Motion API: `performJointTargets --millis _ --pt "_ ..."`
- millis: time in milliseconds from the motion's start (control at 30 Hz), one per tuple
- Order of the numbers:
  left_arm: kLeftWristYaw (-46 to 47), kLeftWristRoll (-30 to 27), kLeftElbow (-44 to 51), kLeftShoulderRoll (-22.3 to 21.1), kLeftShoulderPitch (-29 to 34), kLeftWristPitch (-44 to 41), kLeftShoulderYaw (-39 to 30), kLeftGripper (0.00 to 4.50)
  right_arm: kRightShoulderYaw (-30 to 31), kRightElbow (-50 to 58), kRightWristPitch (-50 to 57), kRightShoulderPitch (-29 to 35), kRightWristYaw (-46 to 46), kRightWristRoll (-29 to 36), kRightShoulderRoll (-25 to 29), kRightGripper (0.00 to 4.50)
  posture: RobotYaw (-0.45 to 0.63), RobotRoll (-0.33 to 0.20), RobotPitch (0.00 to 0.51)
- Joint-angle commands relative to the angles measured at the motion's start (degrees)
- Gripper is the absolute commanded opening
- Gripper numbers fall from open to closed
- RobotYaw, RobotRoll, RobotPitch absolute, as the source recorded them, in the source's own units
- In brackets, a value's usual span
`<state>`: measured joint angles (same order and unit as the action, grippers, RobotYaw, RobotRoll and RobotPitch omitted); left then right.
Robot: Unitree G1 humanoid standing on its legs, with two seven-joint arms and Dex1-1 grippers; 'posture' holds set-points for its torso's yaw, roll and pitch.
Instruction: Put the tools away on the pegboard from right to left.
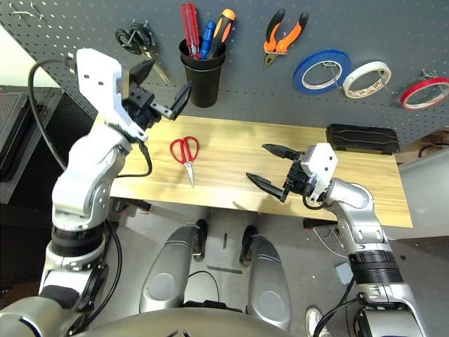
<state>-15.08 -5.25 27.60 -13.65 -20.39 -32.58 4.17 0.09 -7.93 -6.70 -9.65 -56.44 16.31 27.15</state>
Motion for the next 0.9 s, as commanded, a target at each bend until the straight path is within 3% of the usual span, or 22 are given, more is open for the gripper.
performJointTargets --millis 33,133,300,533,667,900 --pt "1.06 2.23 -3.30 -0.19 5.07 2.97 1.72 4.48 1.90 -0.27 1.89 0.13 2.15 -3.03 0.37 4.50 0.29 0.000 0.299" --pt "2.64 4.15 -7.91 0.04 8.14 5.25 1.91 4.48 3.50 -0.75 4.64 -0.67 3.45 -5.44 1.19 4.50 0.29 0.000 0.302" --pt "4.85 6.10 -16.73 1.49 7.99 5.88 2.27 4.48 6.01 -2.36 8.40 -2.21 5.31 -9.63 2.41 4.50 0.28 0.000 0.307" --pt "8.51 6.36 -31.03 6.33 1.98 4.36 1.34 4.48 8.98 -2.27 13.11 -3.23 8.39 -13.80 1.63 4.50 0.28 0.000 0.313" --pt "10.32 6.79 -39.57 7.04 -1.54 3.18 0.32 4.48 10.02 -2.25 13.46 -3.22 9.45 -14.94 1.06 4.50 0.27 0.000 0.316" --pt "12.84 6.19 -56.92 7.82 -8.24 8.08 -2.98 4.48 11.25 0.07 14.31 -1.70 11.56 -16.21 0.13 4.50 0.26 0.000 0.321"
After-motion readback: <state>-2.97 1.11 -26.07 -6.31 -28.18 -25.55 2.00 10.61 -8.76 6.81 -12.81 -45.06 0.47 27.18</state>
